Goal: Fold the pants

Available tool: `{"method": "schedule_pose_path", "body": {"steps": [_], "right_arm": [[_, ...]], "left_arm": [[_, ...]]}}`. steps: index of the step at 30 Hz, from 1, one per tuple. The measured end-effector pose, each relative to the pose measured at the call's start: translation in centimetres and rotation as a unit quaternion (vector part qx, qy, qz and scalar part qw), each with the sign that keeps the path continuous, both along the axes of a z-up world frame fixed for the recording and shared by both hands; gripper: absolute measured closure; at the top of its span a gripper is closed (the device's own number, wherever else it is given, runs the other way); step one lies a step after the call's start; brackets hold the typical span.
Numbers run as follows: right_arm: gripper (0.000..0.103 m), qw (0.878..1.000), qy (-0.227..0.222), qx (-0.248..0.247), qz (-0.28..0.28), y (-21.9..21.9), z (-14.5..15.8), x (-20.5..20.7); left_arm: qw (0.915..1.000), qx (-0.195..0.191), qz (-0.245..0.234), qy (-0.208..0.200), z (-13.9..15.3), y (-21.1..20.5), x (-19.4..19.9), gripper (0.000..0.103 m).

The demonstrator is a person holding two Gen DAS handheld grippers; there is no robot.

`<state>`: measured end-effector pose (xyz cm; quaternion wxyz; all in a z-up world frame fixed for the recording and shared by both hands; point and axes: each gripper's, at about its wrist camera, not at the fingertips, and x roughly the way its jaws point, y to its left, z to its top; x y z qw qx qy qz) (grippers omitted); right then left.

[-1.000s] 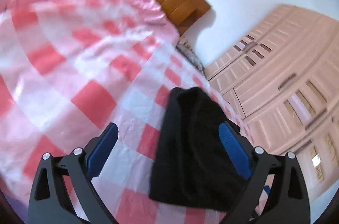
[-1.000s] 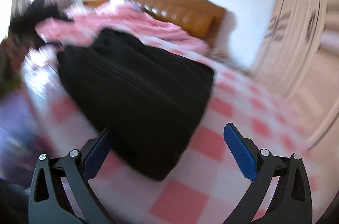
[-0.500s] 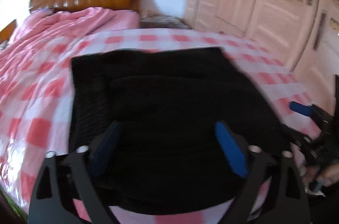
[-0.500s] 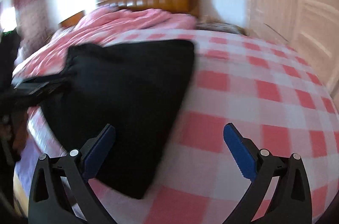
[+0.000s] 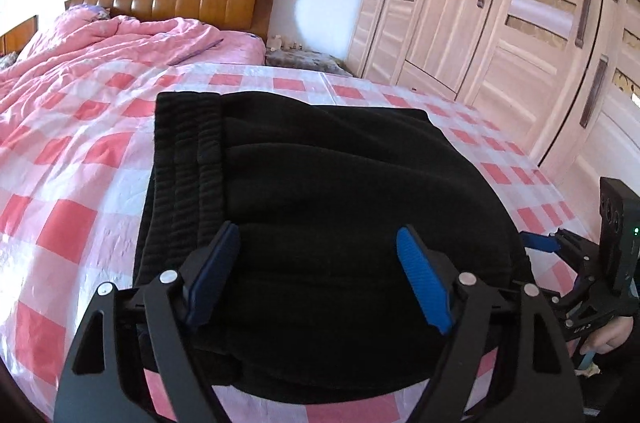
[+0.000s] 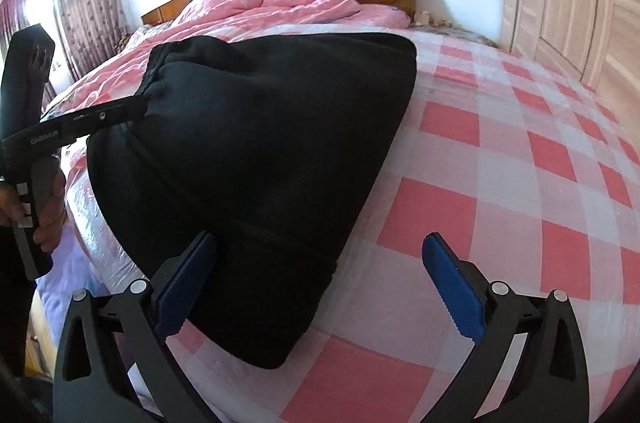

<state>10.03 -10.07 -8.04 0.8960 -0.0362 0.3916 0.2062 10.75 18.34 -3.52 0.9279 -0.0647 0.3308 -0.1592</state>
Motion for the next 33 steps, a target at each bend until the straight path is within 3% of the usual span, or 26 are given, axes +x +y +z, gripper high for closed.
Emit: {"method": "schedule_pose_path", "body": {"steps": [3,6,9,11,13,14,16,17,20,25,29,30,33], "right_arm": [[0.005,1.0,-0.006,-0.01,0.016,-0.2,2.0,0.9],[0.005,0.999,-0.036,0.025,0.018,-0.3,5.4,3.2],[0.005,0.997,-0.036,0.005,0.063,3.4,7.3,7.2],[0.005,0.993,-0.036,-0.044,0.103,7.8,7.4,10.2],[0.005,0.987,-0.026,-0.049,0.149,11.5,7.3,12.5],[0.005,0.983,0.002,-0.04,0.178,14.1,7.0,14.5],[0.005,0.976,0.046,-0.053,0.204,17.7,5.6,16.8],[0.005,0.971,0.061,-0.086,0.214,20.4,4.2,18.3],[0.005,0.965,0.085,-0.108,0.224,24.0,2.2,20.3],[0.005,0.962,0.097,-0.097,0.237,23.7,3.5,20.7],[0.005,0.976,0.099,0.014,0.191,20.2,6.3,21.5],[0.005,0.977,0.103,0.013,0.185,20.5,6.0,21.9],[0.005,0.974,0.094,-0.087,0.187,23.8,2.7,21.7]], "left_arm": [[0.9998,0.017,0.005,-0.004,-0.1,-0.3,-0.1,0.025],[0.9997,0.017,0.007,-0.016,-0.3,-0.3,-0.5,0.025],[0.9996,0.011,0.005,-0.027,-0.4,0.0,-0.8,0.025],[0.9995,0.012,0.003,-0.03,-0.5,0.1,-0.9,0.025],[0.9995,0.008,0.001,-0.031,-0.5,0.3,-0.8,0.026],[0.9995,0.004,-0.001,-0.032,-0.6,0.4,-0.9,0.026],[0.9994,0.0,-0.006,-0.035,-0.7,0.7,-0.9,0.026],[0.9993,-0.003,-0.008,-0.036,-0.7,0.8,-0.9,0.026],[0.9994,-0.002,-0.001,-0.035,-0.8,1.1,-0.7,0.026],[0.9995,-0.013,-0.002,-0.03,-0.9,1.7,-0.5,0.026],[0.9993,-0.014,0.003,-0.034,-0.9,1.7,-0.5,0.026],[0.9993,-0.014,0.007,-0.035,-1.0,1.6,-0.6,0.026],[0.9994,-0.003,0.01,-0.033,-0.9,1.3,-0.4,0.026]]}}
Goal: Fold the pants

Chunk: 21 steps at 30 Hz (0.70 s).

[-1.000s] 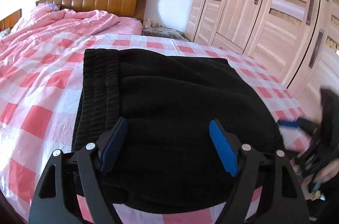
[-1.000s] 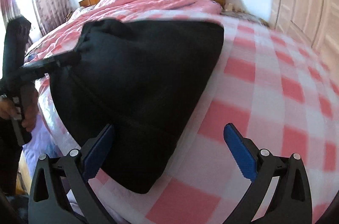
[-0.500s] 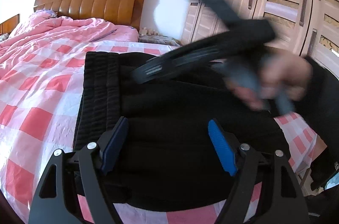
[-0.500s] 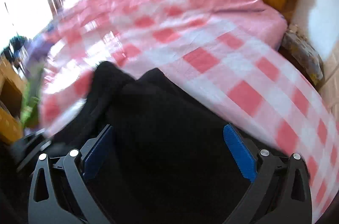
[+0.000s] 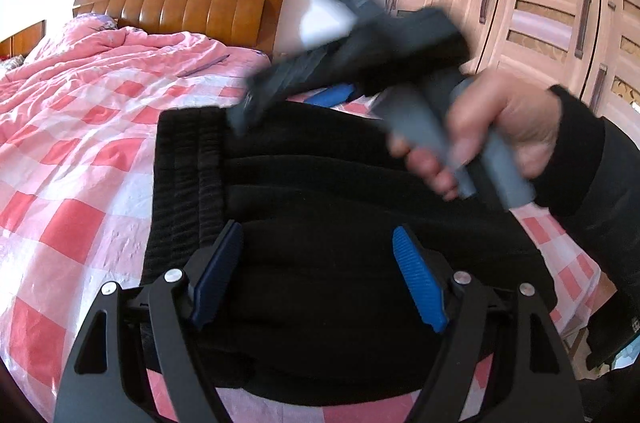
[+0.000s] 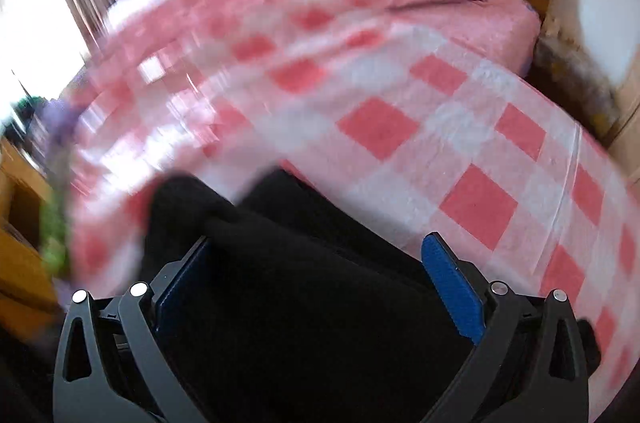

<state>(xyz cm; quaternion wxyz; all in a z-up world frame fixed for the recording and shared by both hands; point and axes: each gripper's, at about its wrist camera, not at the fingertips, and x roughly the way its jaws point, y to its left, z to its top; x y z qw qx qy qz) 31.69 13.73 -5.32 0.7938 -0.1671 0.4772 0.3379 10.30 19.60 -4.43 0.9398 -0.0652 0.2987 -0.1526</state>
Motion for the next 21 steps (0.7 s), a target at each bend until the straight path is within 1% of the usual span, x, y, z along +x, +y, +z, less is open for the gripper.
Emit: {"method": "schedule_pose_path", "body": {"steps": [1,2,4,7,8,10,11,12,13,15,16,18,19,21], "right_arm": [[0.005,1.0,0.003,-0.01,0.001,0.9,-1.1,0.2],[0.005,1.0,0.01,0.001,-0.003,0.8,-1.2,0.5],[0.005,0.999,0.029,0.038,-0.017,-0.1,-0.3,1.1],[0.005,0.998,0.007,0.064,-0.015,-2.3,1.4,-0.3],[0.005,0.995,0.002,0.094,-0.02,-4.4,2.6,-1.1],[0.005,0.99,0.013,0.136,-0.033,-7.6,3.9,-1.9],[0.005,0.985,0.023,0.163,-0.051,-10.3,4.3,-2.2],[0.005,0.982,0.032,0.175,-0.061,-12.0,4.3,-2.5],[0.005,0.979,0.051,0.185,-0.068,-13.5,3.8,-2.7],[0.005,0.977,0.092,0.179,-0.067,-14.7,2.0,-2.4],[0.005,0.98,0.096,0.161,-0.072,-15.0,0.6,-1.7],[0.005,0.983,0.082,0.146,-0.08,-15.1,-0.6,-0.2],[0.005,0.98,0.08,0.153,-0.096,-15.5,-0.6,0.7],[0.005,0.972,0.094,0.177,-0.124,-15.9,0.3,1.4]], "left_arm": [[1.0,0.004,0.001,0.002,0.0,-0.1,0.1,0.026],[1.0,0.007,0.002,0.005,0.1,-0.1,0.2,0.026],[0.9999,0.005,0.0,0.011,0.2,-0.1,0.4,0.026],[0.9998,0.011,0.003,0.016,0.3,-0.4,0.7,0.026],[0.9998,0.012,0.005,0.015,0.3,-0.4,0.8,0.026],[0.9998,0.009,0.008,0.014,0.2,-0.4,0.8,0.026],[0.9998,0.009,0.01,0.014,0.2,-0.4,0.9,0.026],[0.9998,0.011,0.011,0.012,0.2,-0.5,0.9,0.026],[0.9998,0.014,0.013,0.011,0.2,-0.7,0.9,0.025],[0.9996,0.02,0.014,0.011,0.2,-1.0,1.0,0.024],[0.9996,0.022,0.014,0.012,0.2,-1.1,1.1,0.024],[0.9993,0.029,0.015,0.018,0.2,-1.6,1.3,0.023],[0.9991,0.032,0.016,0.022,0.3,-1.7,1.4,0.023],[0.9988,0.034,0.017,0.031,0.4,-1.8,1.7,0.023]]}}
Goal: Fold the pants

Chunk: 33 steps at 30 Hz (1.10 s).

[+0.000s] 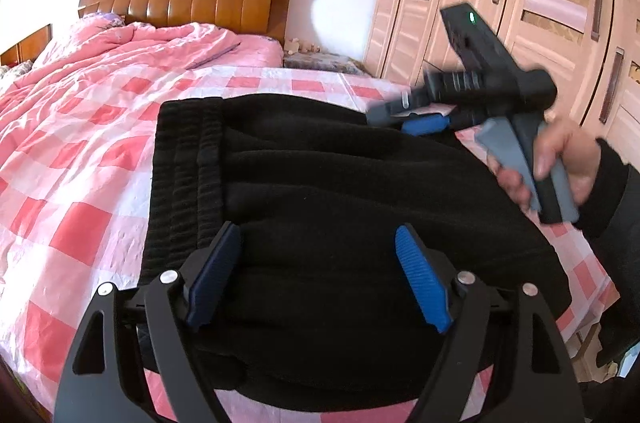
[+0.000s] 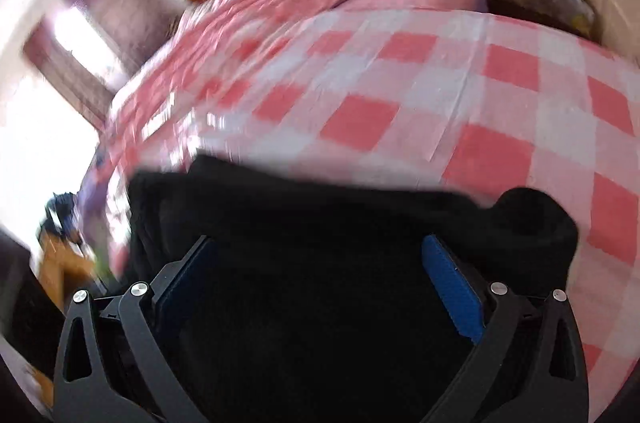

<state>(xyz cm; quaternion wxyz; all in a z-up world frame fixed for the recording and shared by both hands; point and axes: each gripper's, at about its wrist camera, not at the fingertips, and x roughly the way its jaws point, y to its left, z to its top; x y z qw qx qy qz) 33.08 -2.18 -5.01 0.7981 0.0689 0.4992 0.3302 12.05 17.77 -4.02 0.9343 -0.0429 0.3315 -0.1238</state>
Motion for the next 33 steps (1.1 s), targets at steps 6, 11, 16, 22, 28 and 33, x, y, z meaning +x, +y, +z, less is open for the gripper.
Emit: {"method": "schedule_pose_path", "body": {"steps": [6,11,16,22,28,33], "right_arm": [[0.005,0.997,-0.051,0.048,0.018,-1.8,3.9,-6.4],[0.005,0.998,-0.057,-0.018,0.034,-2.6,0.9,-12.2],[0.005,0.992,-0.113,-0.047,0.018,-3.8,0.6,-16.0],[0.004,0.979,-0.168,-0.11,0.026,-4.2,-0.7,-20.4],[0.005,0.986,-0.131,-0.103,-0.004,-6.0,-1.9,-21.5],[0.005,0.978,-0.174,-0.113,-0.027,-7.8,-0.3,-25.9]], "left_arm": [[0.9999,0.006,0.007,0.004,-0.1,-0.2,0.4,0.023],[0.9999,0.011,0.012,0.002,-0.2,-0.5,0.4,0.023],[0.9998,0.014,0.013,0.003,-0.2,-0.6,0.3,0.023],[0.9996,0.022,0.018,0.001,-0.2,-0.8,0.0,0.022],[0.999,0.035,0.027,0.008,0.0,-1.3,0.2,0.022],[0.9915,0.089,0.093,-0.019,2.6,-3.5,-2.8,0.001]]}}
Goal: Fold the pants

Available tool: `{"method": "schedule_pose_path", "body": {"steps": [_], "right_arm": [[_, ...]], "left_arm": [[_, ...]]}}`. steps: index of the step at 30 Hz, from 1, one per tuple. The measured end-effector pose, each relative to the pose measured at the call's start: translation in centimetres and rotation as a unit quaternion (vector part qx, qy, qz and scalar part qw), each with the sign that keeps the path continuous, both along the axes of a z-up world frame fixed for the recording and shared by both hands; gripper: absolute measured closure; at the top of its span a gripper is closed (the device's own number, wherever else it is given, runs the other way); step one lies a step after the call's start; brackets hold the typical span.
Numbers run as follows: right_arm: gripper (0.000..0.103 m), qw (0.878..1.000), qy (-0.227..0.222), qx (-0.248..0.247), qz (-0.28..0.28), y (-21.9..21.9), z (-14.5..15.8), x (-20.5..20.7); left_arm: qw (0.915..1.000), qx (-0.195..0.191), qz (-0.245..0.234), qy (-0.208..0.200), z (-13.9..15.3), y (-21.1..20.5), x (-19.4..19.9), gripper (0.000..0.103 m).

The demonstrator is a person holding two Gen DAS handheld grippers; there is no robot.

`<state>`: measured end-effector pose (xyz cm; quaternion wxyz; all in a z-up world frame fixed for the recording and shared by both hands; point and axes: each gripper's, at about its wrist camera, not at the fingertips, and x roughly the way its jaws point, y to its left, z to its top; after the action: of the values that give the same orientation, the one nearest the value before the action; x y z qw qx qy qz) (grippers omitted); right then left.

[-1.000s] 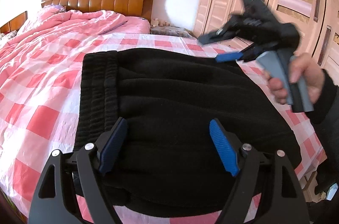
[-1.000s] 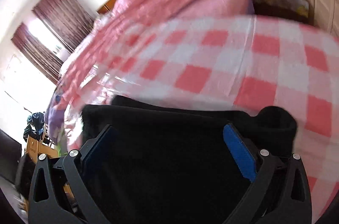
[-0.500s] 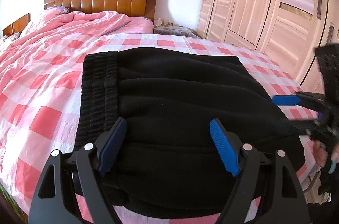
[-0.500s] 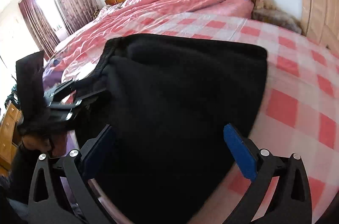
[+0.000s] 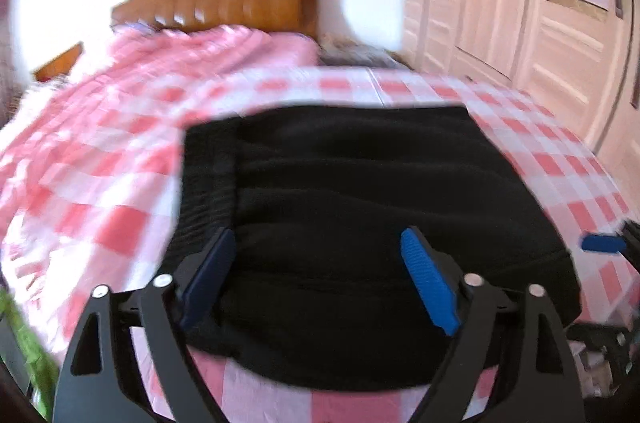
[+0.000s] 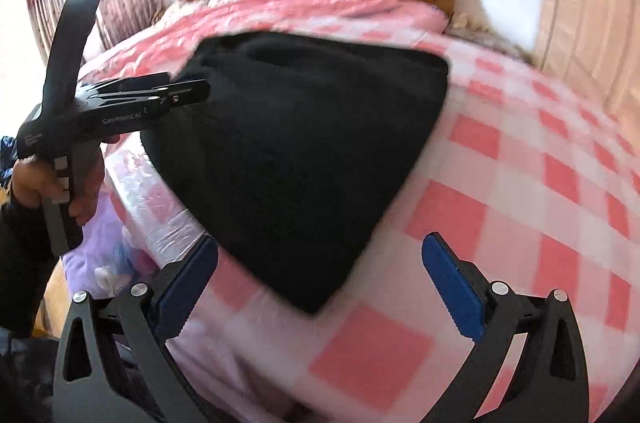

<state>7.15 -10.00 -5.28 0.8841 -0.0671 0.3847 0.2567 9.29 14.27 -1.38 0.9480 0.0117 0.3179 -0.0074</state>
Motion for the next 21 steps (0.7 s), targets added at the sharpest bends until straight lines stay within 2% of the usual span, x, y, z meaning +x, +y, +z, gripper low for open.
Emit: {"method": "schedule_pose_path", "body": {"steps": [3,6,9,10,12,15,17,21], "right_arm": [[0.005,0.999,-0.031,0.001,-0.02,-1.5,0.6,-2.9],[0.005,0.997,-0.063,-0.019,-0.033,-2.4,1.2,-5.2],[0.005,0.994,-0.094,-0.023,-0.047,-3.1,1.7,-7.2],[0.005,0.993,-0.103,-0.019,-0.049,-3.3,1.9,-7.7],[0.005,0.991,-0.12,-0.012,-0.051,-3.5,2.1,-8.8],[0.005,0.989,-0.135,-0.012,-0.053,-3.4,2.2,-9.7],[0.005,0.989,-0.136,-0.005,-0.053,-3.5,2.2,-9.9],[0.005,0.99,-0.13,-0.008,-0.051,-3.1,1.9,-9.6]], "left_arm": [[0.9955,0.035,0.045,-0.076,2.2,-1.5,-4.0,0.002],[0.9925,0.034,0.06,-0.101,3.9,-2.0,-7.1,0.002],[0.9887,0.036,0.113,-0.092,3.8,-2.0,-9.1,0.002],[0.9878,0.036,0.118,-0.095,3.6,-2.1,-9.6,0.002],[0.9895,0.041,0.109,-0.085,2.8,-2.8,-10.3,0.002],[0.9941,0.049,0.083,-0.048,1.2,-4.1,-10.8,0.002],[0.9957,0.057,0.068,-0.027,0.2,-5.1,-10.6,0.002],[0.9968,0.064,0.048,-0.01,-0.8,-6.3,-10.3,0.002]]}}
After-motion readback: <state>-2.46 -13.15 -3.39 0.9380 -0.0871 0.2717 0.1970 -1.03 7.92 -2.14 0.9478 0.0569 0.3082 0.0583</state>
